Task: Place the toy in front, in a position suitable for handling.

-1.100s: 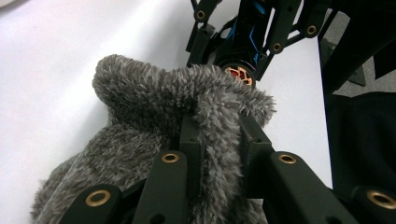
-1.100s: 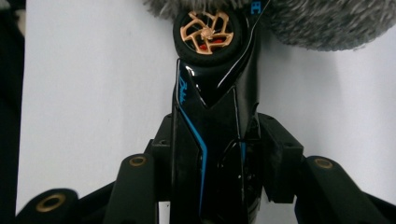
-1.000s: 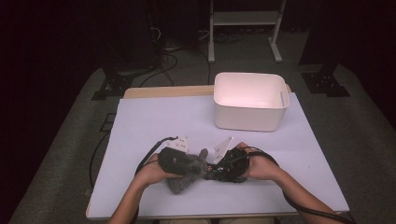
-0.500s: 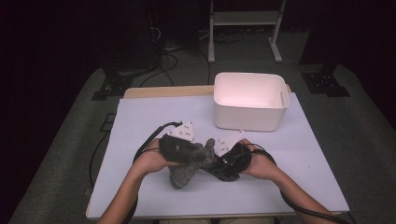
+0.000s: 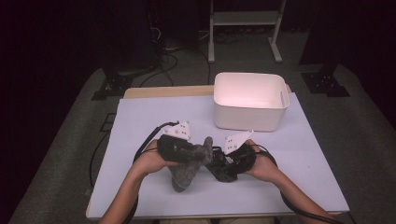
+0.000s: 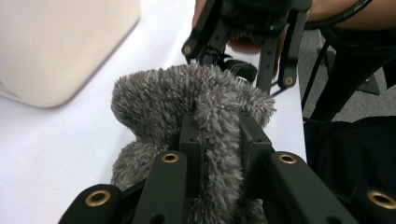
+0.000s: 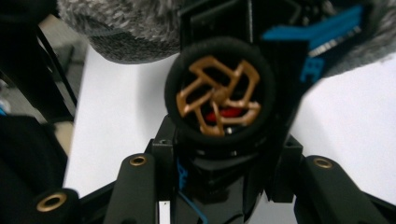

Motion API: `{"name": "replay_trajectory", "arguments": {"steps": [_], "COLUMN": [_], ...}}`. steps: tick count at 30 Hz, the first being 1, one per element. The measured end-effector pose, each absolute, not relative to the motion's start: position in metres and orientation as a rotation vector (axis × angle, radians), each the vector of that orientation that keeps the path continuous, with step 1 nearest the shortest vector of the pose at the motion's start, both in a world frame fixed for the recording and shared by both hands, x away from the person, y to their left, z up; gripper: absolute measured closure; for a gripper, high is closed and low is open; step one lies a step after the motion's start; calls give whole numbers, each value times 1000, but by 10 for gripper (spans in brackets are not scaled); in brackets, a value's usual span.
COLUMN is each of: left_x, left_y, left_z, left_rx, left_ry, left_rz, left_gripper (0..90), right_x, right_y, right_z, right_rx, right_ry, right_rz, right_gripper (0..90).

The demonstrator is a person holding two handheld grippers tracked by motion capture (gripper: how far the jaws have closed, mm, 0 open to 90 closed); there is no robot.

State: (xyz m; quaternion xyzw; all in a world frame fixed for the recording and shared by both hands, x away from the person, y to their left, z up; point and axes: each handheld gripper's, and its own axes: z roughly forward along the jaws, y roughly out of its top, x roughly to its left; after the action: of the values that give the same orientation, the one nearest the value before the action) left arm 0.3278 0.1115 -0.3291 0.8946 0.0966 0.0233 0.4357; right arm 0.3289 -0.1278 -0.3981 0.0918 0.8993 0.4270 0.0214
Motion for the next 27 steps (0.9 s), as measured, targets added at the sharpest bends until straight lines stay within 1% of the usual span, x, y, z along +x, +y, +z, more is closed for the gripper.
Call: {"name": "replay_trajectory", "arguments": {"steps": [3,8,12,20,25,26,27], "left_x": [327,327,326,320,322,323,323], "left_y": [113,109,108,96,92,92,92], "left_z": [-326,-339,-342,-339,-338,-339,-338], "left_rx": [2233,2262,2226,2242,2248,2244,2244], "left_ry": [232,230,232,184,204,200,194], "left_rz": [60,27,7,3,19,16,12], "left_gripper": [756,757,756,753,753,753,753], "right_x": [330,327,326,320,317,317,316], "right_y": [-125,-123,-126,-135,-145,-149,-152], "right_z": [-396,-404,-406,-399,-397,-397,-398], "right_rx": [272,263,259,228,253,264,281], "right_ry": [2781,2810,2811,2850,2835,2827,2819], "right_rz": [1358,1291,1294,1236,1224,1227,1232], "right_gripper": [553,551,547,514,480,491,527]}}
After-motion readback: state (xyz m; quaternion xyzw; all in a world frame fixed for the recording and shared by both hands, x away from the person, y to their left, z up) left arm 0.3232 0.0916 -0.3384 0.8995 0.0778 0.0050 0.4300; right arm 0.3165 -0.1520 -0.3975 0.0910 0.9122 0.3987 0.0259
